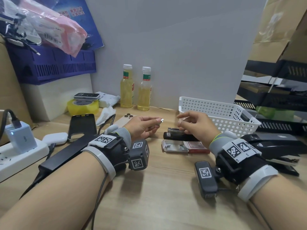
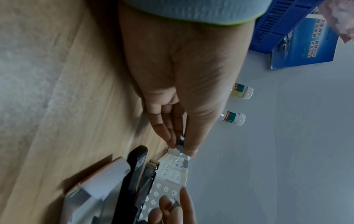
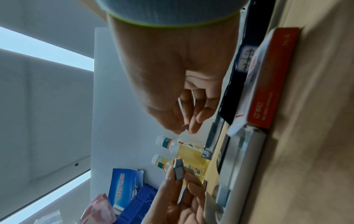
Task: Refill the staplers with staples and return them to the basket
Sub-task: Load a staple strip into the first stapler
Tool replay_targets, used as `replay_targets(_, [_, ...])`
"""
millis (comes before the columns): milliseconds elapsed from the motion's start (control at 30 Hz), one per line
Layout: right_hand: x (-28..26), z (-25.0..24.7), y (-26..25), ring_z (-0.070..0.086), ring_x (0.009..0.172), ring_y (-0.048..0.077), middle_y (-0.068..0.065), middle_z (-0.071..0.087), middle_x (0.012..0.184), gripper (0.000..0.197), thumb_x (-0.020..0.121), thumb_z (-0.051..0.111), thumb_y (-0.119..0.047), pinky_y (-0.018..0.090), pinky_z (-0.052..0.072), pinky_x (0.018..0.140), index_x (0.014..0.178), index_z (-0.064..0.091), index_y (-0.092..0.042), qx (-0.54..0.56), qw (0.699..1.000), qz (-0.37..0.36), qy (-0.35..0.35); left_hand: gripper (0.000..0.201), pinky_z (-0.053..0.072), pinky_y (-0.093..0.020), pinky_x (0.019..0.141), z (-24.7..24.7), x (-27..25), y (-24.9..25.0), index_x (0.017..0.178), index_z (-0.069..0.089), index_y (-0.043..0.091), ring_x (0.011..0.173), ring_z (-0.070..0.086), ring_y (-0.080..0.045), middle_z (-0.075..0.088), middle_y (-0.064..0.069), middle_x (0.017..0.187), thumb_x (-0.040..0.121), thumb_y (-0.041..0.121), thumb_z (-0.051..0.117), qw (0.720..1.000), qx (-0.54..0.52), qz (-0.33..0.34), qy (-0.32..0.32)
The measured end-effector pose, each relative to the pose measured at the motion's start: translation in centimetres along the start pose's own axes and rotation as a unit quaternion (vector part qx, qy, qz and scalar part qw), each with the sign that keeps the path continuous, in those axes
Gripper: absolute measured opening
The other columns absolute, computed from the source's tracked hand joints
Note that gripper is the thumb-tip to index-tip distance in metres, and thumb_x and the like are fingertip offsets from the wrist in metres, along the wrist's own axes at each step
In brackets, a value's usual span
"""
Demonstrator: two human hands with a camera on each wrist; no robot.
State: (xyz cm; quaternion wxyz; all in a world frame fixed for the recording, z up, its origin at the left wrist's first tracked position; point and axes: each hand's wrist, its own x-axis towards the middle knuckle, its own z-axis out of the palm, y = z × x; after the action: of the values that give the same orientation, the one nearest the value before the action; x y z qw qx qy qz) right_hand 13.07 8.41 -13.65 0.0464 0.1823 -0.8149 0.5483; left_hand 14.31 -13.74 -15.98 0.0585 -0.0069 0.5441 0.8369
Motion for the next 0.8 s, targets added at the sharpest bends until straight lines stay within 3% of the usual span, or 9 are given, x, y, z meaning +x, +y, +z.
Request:
replay_targets(167, [-0.21, -0.16, -0.03, 0.069, 0.074, 0.018, 0.009, 0.072, 0.078, 0.002, 0.087, 0.073, -0.008, 0.016, 0.055, 0.061, 0.089, 0.073, -0.007, 0.020, 1.000, 0.006, 0.012, 0.010, 0.059, -0.025, 0.076, -0.18, 0.13, -0.08, 0.093, 0.075, 0.002, 0.079, 0.068, -0.018, 0.074, -0.011, 0.088, 0.084, 0.002, 0.072, 1.000, 0.011, -0.002, 0.005])
replay_targets(300, [-0.43, -0.23, -0.23, 0.068, 0.068, 0.020, 0.014, 0.073, 0.076, 0.011, 0.085, 0.076, -0.009, 0.024, 0.060, 0.064, 0.088, 0.073, 0.001, 0.034, 0.999, 0.011, 0.031, 0.012, 0.058, -0.024, 0.076, -0.28, 0.20, -0.16, 0.094, 0.075, 0.003, 0.081, 0.069, -0.018, 0.074, -0.011, 0.089, 0.082, 0.003, 0.073, 1.000, 0.014, -0.003, 0.006])
replay_targets(500, [-0.44, -0.33, -0.17, 0.070, 0.060, 0.016, 0.013, 0.072, 0.072, 0.013, 0.084, 0.076, -0.005, 0.021, 0.061, 0.062, 0.089, 0.073, 0.006, 0.081, 0.996, 0.026, 0.031, 0.030, 0.058, -0.024, 0.079, -0.24, 0.28, -0.36, 0.094, 0.076, 0.003, 0.084, 0.068, -0.019, 0.072, -0.013, 0.092, 0.066, 0.010, 0.081, 1.000, 0.025, 0.003, 0.000])
replay_targets(700, [-0.35, -0.64, 0.02, 0.073, 0.066, 0.023, 0.019, 0.073, 0.076, 0.010, 0.084, 0.072, 0.005, 0.027, 0.063, 0.069, 0.092, 0.070, 0.011, 0.111, 0.992, 0.048, 0.021, 0.033, 0.057, -0.026, 0.080, -0.37, 0.38, -0.30, 0.095, 0.078, 0.003, 0.086, 0.068, -0.020, 0.072, -0.013, 0.095, 0.064, 0.011, 0.083, 0.999, 0.032, -0.002, 0.002])
replay_targets(800, [-0.28, -0.73, 0.03, 0.073, 0.072, 0.026, 0.025, 0.073, 0.084, 0.017, 0.083, 0.071, 0.009, 0.028, 0.063, 0.072, 0.099, 0.069, 0.013, 0.091, 0.994, 0.053, 0.005, 0.027, 0.058, -0.024, 0.078, -0.31, 0.27, -0.28, 0.098, 0.076, 0.002, 0.083, 0.069, -0.018, 0.073, -0.012, 0.092, 0.072, 0.008, 0.080, 1.000, 0.029, -0.003, 0.003])
